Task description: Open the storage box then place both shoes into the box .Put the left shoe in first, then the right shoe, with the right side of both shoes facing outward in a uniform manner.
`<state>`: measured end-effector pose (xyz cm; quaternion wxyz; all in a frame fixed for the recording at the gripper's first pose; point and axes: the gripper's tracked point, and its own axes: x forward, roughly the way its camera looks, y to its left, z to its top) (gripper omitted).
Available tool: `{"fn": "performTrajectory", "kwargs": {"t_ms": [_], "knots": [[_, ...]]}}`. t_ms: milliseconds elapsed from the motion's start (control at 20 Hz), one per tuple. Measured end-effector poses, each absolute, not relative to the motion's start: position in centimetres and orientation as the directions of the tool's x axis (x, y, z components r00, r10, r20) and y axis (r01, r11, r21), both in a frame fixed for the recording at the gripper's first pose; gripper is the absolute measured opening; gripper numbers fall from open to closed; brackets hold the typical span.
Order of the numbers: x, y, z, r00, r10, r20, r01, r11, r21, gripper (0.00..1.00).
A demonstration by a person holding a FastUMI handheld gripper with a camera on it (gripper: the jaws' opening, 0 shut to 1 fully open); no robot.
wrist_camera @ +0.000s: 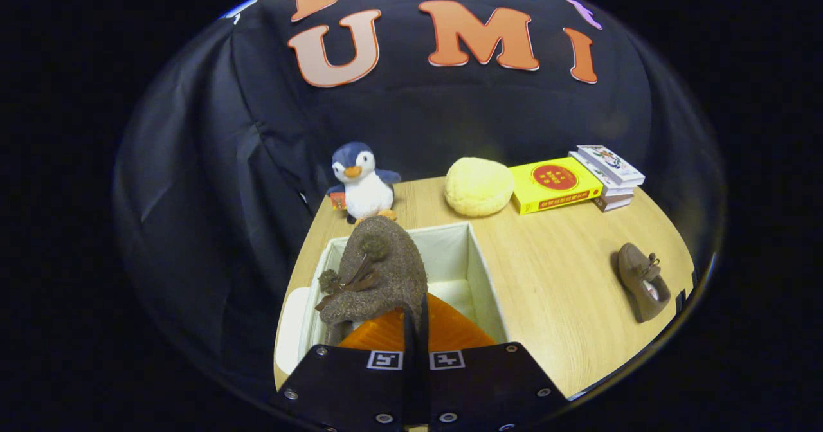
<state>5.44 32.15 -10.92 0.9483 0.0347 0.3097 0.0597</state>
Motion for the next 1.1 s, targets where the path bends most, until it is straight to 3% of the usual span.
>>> {"fn": "performTrajectory", "kwargs": {"t_ms": [500, 600, 850, 1100], "knots": [[6.1, 35.6, -17.5, 0.698, 0.076, -0.712, -0.029, 0.996, 0.079, 0.04], [5.2, 36.6, -18.5, 0.655, 0.121, -0.746, -0.057, 0.992, 0.110, 0.23], [4.6, 34.9, -15.2, 0.710, 0.146, -0.689, -0.089, 0.989, 0.118, 0.97], [3.8, 28.0, -10.3, 0.779, 0.139, -0.611, -0.072, 0.989, 0.133, 0.99]]}}
